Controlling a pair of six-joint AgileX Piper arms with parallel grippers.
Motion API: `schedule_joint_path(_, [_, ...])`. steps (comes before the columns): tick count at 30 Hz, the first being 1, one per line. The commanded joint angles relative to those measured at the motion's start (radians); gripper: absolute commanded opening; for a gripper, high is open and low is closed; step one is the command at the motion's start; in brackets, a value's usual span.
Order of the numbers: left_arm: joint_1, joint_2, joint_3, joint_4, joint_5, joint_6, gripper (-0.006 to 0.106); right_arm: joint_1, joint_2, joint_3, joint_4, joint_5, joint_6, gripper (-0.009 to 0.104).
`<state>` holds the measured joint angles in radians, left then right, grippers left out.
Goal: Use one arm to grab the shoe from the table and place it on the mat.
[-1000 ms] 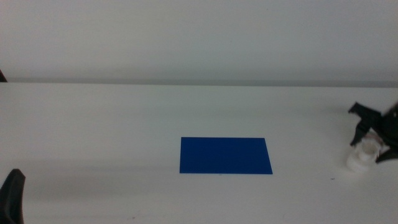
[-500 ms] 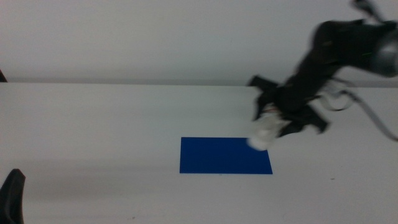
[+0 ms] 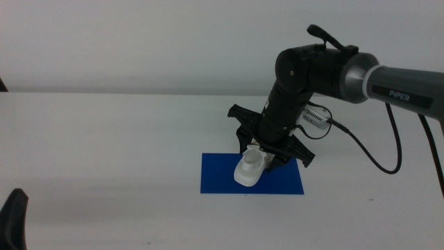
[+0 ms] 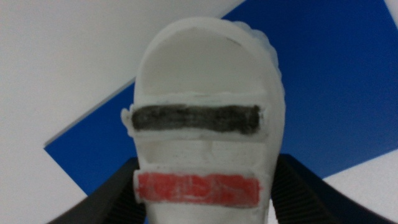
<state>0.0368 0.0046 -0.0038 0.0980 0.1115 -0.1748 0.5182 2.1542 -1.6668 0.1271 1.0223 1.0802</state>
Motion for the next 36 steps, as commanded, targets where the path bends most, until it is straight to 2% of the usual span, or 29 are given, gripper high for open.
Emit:
schedule_joint_path(1, [0.002,-0.041,0.043,0.0,-0.017,-0.006,0.094,0.002,0.004,-0.01,-0.022,-0.008,0.008,0.006])
schedule_joint_path(3, [0.002,-0.041,0.043,0.0,-0.017,-0.006,0.094,0.002,0.004,-0.01,-0.024,-0.023,-0.047,0.006])
schedule_joint_path(5, [0.002,-0.041,0.043,0.0,-0.017,-0.006,0.094,0.002,0.004,-0.014,-0.008,-0.041,-0.181,0.006])
schedule_joint_path(10, [0.002,-0.041,0.043,0.0,-0.017,-0.006,0.094,0.009,0.004,-0.024,0.023,-0.026,-0.836,0.006])
schedule_joint_path(13, [0.002,-0.041,0.043,0.0,-0.017,-0.006,0.094,0.011,0.004,-0.024,-0.002,0.072,-1.205,0.006])
schedule_joint_path(17, [0.002,-0.041,0.043,0.0,-0.017,-0.006,0.094,0.011,0.004,-0.024,-0.048,0.09,-1.476,0.006])
schedule_joint_path(20, [0.002,-0.041,0.043,0.0,-0.017,-0.006,0.094,0.011,0.004,-0.024,-0.028,0.077,-1.75,0.006])
schedule_joint_path(22, [0.002,-0.041,0.043,0.0,-0.017,-0.006,0.094,0.011,0.004,-0.024,-0.005,0.077,-2.007,0.006])
schedule_joint_path(23, [0.002,-0.041,0.043,0.0,-0.017,-0.006,0.094,0.011,0.004,-0.024,0.011,0.076,-2.07,0.006])
schedule_joint_path(25, [0.002,-0.041,0.043,0.0,-0.017,-0.006,0.094,0.011,0.007,-0.024,0.033,0.047,-2.08,0.005])
schedule_joint_path(31, [0.002,-0.041,0.043,0.0,-0.017,-0.006,0.094,0.005,0.007,-0.024,0.035,-0.013,-2.073,0.004])
schedule_joint_path(36, [0.002,-0.041,0.043,0.0,-0.017,-0.006,0.094,0.002,0.022,-0.024,0.037,-0.021,-2.073,-0.002])
